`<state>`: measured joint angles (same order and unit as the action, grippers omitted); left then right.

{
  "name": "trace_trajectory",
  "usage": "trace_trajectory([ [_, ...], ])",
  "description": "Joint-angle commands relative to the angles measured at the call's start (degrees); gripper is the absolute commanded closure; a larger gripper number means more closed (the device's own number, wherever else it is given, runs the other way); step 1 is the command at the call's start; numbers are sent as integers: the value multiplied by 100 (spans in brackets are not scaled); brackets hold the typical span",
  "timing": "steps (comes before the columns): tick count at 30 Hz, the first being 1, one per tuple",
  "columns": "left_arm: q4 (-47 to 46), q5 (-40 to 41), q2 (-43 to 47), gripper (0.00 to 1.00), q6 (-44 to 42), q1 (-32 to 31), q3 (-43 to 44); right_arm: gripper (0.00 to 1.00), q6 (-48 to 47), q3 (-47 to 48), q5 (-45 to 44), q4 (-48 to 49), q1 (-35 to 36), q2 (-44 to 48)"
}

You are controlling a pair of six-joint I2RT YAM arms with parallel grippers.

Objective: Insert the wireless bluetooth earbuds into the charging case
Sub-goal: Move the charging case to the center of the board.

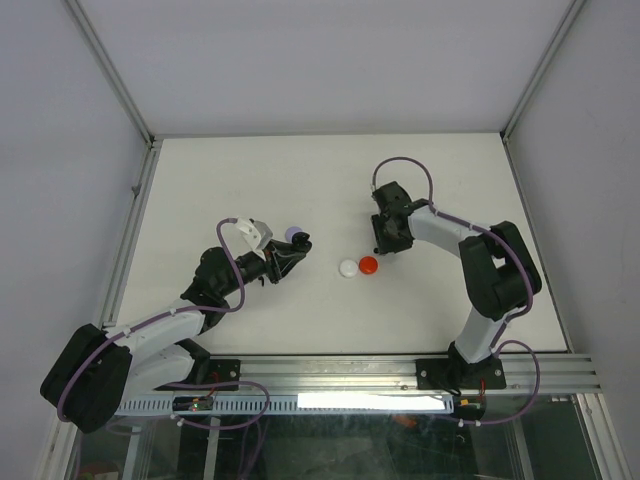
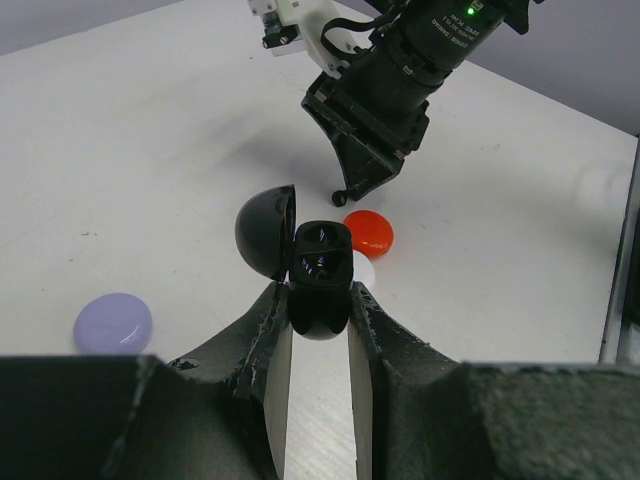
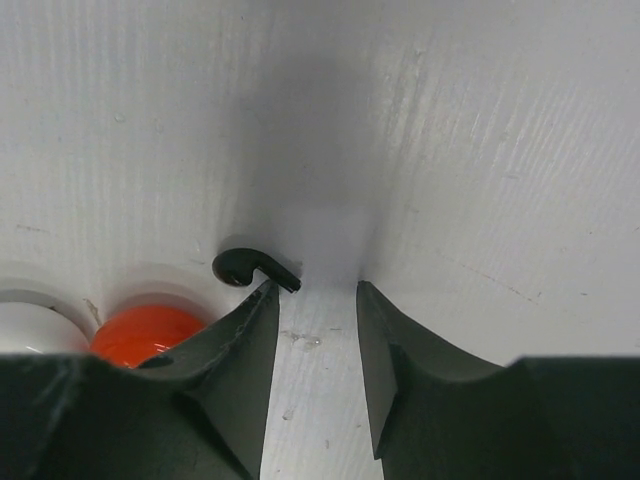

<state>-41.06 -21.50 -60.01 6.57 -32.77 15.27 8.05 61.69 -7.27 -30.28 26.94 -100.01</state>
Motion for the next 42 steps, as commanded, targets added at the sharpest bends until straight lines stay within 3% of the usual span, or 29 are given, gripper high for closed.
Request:
trace_trajectory([
  [1,-174,-83,-4,100,-41,30,117,60,-115,-7,-99,69,187,388],
  [14,-161,-124,-37,100,-37,30,134,59,-31,-131,-527,127,702,316],
  [21,-163,-131,-43,100,-50,29,136,57,54,23,-251,-14,1122,561],
  [30,-163,-135,26,100,-65,27,117,61,-163,151,-669,163,833,503],
  [42,-171,-175,9,100,-77,33,110,66,-471,466,-495,312,671,-19],
])
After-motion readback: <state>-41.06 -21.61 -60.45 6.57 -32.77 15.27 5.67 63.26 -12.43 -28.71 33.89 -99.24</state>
